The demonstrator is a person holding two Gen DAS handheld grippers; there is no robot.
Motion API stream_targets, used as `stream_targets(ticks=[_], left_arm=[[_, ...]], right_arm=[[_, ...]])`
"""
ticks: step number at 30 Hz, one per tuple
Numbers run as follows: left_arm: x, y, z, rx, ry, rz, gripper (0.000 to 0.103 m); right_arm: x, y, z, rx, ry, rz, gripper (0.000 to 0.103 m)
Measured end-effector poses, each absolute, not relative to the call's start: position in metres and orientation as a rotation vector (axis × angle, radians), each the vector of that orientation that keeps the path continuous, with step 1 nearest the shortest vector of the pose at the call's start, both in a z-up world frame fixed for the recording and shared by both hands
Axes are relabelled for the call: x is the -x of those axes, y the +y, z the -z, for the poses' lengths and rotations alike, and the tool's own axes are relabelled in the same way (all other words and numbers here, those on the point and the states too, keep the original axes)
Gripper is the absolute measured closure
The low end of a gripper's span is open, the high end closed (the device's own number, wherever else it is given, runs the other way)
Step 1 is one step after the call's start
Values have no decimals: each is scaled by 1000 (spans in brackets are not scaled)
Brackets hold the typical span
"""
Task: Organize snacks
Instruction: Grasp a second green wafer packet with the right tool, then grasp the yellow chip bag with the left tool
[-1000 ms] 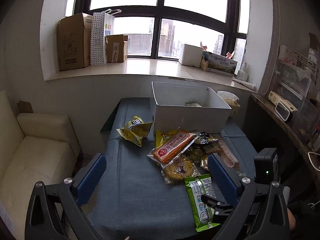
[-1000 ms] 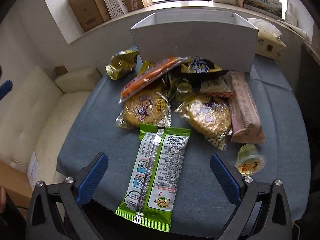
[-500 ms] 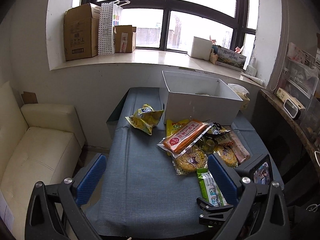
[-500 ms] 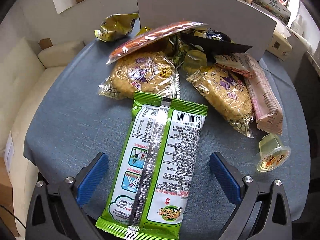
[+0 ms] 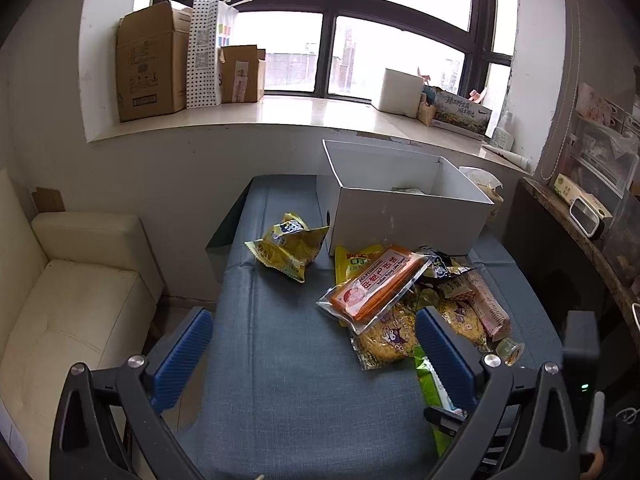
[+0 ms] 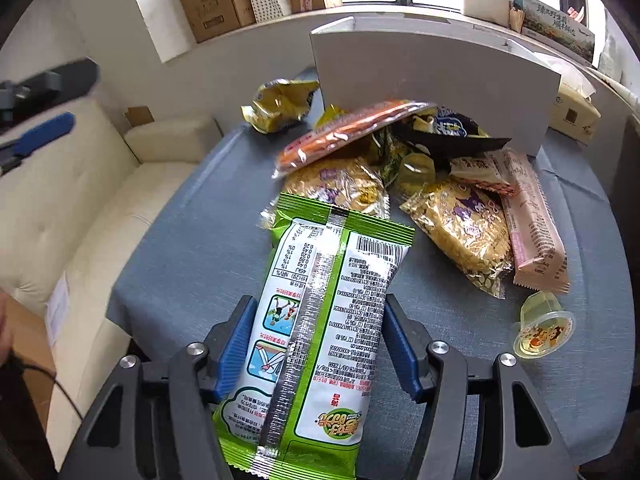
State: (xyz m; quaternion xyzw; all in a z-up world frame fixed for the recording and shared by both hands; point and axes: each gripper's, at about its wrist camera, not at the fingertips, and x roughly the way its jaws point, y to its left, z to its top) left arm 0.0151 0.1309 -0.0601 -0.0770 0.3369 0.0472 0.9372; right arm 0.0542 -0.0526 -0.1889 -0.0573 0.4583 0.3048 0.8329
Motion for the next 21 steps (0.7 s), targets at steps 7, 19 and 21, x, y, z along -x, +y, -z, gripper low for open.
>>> stream_targets(ticks=[7,19,21], left_arm=[[-113,160,89,32,817,18,0],[-236,183,160,-154,998,198,0],[-245,183,167,-169,1017,218,0]], right_arm=[[-66,-99,144,-37,841,-666,36],[-93,-147,114,-158,783,-567,36],[-96,-150,117,-163,785,-558,36]])
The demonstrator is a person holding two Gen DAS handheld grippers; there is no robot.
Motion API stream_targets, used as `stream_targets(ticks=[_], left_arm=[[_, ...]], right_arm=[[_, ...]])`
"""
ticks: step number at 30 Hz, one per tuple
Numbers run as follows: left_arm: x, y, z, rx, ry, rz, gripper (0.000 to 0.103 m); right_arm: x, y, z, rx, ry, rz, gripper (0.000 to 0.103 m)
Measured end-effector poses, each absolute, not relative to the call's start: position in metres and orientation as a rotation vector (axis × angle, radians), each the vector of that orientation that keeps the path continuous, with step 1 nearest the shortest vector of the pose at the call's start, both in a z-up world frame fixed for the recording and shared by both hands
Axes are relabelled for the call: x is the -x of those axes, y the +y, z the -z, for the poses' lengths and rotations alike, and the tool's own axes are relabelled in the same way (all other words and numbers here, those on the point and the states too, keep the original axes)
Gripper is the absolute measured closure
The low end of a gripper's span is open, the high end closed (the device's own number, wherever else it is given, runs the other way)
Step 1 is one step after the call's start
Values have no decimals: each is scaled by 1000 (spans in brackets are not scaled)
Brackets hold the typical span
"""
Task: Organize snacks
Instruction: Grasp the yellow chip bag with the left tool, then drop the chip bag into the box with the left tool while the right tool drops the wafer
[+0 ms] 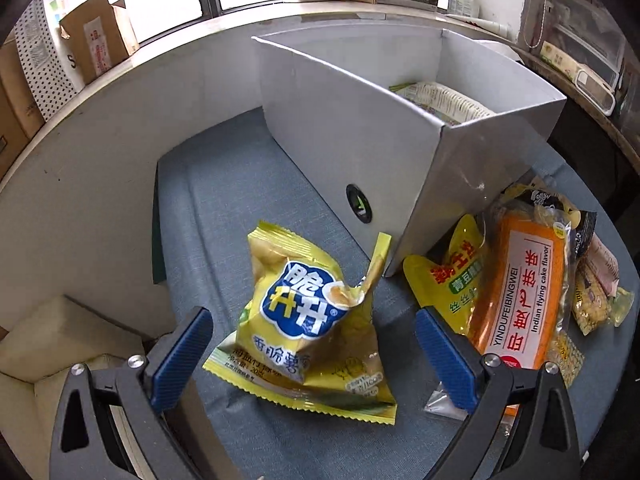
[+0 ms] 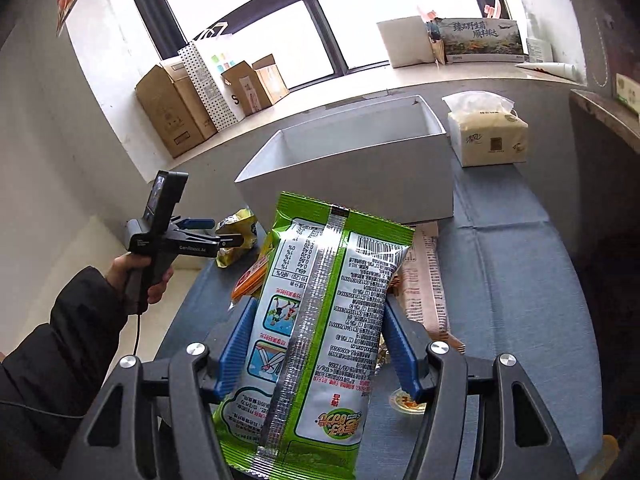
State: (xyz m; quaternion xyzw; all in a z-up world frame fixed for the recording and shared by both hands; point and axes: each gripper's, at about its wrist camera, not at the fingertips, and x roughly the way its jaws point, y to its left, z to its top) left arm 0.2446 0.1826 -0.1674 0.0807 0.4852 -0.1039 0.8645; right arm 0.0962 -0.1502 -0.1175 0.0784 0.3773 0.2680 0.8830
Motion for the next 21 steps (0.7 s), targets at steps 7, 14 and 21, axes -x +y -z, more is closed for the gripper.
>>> stream_targets(ticks=[7,14,21], left_arm=[[-255,174,183,-246,1042,230,29],[-213,184,149,-139,877,192,43],[-158,177,77,8,738,138,44]], right_arm=[[-106,-145,126,-160,812,-550,36],[-116,-140,131,-162,820,-563,36],[-146,-128,110,-150,766,-596,36]])
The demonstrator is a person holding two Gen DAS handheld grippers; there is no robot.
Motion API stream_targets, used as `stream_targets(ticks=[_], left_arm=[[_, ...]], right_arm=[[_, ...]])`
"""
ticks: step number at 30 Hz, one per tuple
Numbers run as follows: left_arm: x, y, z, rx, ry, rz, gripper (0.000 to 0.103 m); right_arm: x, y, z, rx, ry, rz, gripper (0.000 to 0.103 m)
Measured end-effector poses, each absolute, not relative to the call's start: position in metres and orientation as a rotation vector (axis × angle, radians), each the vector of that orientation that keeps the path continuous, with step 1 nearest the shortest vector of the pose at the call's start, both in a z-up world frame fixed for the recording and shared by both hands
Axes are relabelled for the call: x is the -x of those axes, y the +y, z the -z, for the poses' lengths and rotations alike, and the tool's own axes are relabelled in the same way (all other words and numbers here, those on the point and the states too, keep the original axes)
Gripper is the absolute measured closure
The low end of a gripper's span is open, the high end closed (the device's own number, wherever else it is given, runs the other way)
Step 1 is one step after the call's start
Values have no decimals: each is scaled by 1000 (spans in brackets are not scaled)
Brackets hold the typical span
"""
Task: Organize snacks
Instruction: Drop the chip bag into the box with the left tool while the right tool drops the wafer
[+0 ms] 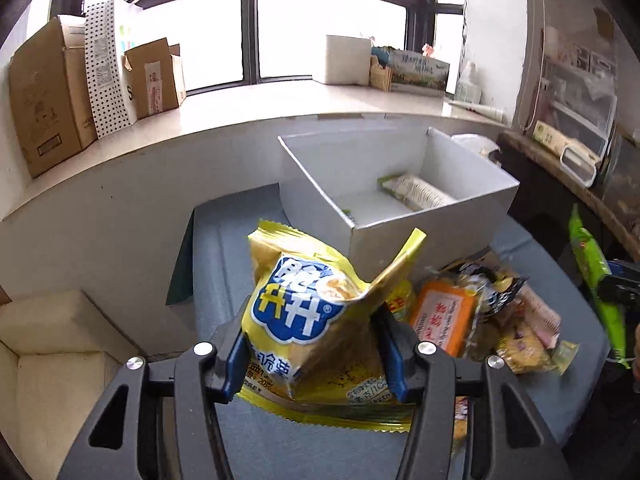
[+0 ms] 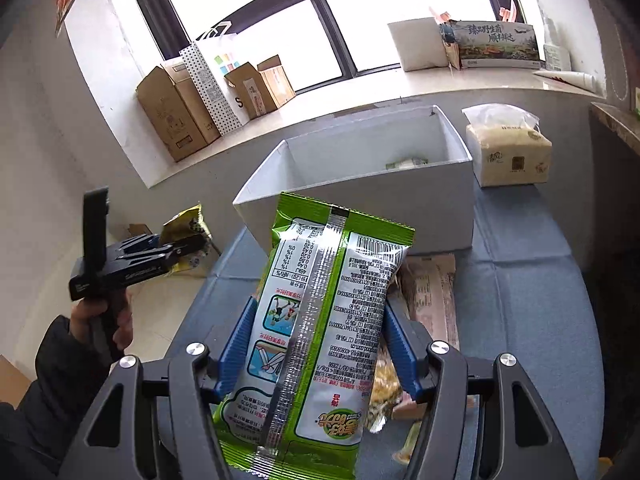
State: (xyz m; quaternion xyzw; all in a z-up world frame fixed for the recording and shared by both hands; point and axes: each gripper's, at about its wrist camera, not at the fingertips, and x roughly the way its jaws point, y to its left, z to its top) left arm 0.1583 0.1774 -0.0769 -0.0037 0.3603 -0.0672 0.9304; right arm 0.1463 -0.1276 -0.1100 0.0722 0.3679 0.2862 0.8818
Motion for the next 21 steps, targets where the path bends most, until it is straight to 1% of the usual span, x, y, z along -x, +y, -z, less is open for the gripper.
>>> stream_targets(ticks=[5,8,12,14,16,21], left_arm=[[-140,143,35,10,659,146,43],[-157,130,16,52,631,127,43],[-203,120,0,111,629,60,43],[-227,113,-6,114,627,52,43],[-252,105,-7,93,647,34,43],[-309,91,10,27,715,-26,43]], right_arm=[[-179,-117,75,-106,685,-616,36],[-200,-113,54,-76,639,-613,36],[-234,-106,28,-24,564,-633,36],[-261,-105,23,-25,571,-626,36],[-294,-102,26,-23,625,-628,36],[-368,-95,50,-7,738,-603,36]])
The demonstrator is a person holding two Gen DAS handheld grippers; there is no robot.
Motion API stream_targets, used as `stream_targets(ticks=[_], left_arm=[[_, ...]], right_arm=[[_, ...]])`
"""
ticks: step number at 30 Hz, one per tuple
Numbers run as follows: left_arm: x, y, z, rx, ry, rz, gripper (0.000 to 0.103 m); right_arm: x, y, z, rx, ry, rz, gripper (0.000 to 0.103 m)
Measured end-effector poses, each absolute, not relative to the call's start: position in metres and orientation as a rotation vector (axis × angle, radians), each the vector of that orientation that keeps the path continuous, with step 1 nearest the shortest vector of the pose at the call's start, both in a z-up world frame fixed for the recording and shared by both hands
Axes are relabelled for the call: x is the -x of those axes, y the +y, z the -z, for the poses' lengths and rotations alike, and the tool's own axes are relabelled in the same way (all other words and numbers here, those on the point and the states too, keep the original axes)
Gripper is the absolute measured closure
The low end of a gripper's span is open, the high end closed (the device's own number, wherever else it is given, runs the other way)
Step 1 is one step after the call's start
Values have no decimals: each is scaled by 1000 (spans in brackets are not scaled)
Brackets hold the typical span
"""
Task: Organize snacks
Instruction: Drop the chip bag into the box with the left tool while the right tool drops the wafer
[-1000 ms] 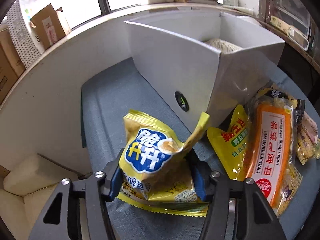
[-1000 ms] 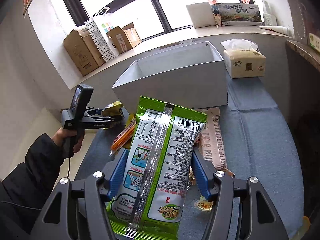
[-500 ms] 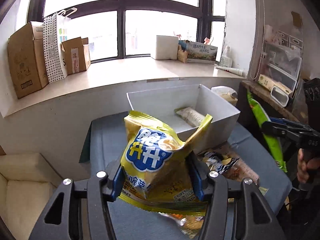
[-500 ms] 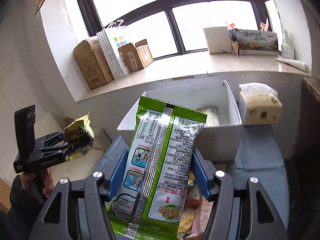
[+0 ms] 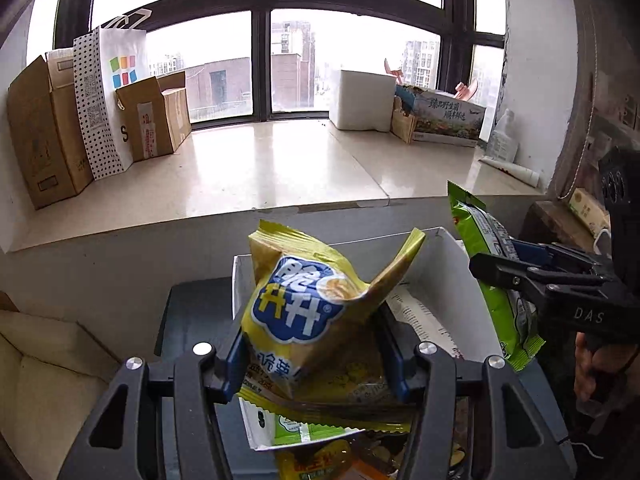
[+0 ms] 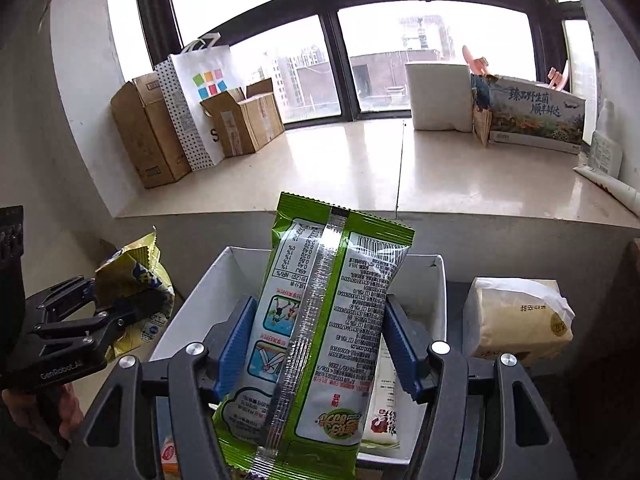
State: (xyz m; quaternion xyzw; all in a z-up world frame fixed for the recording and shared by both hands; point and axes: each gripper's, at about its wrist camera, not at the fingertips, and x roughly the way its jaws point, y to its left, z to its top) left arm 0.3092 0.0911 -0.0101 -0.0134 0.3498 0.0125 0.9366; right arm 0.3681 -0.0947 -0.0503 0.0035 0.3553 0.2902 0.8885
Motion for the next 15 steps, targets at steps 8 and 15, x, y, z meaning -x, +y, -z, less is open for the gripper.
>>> stream_targets(ticks=[8,15], left_arm=[[-337,99,38,40,763,-99,0],[-330,102,40,92,790,-73,0]], right_arm=[[-409,-97,78,32,828,-564,15],[-398,-106,72,19,811,-525,0]])
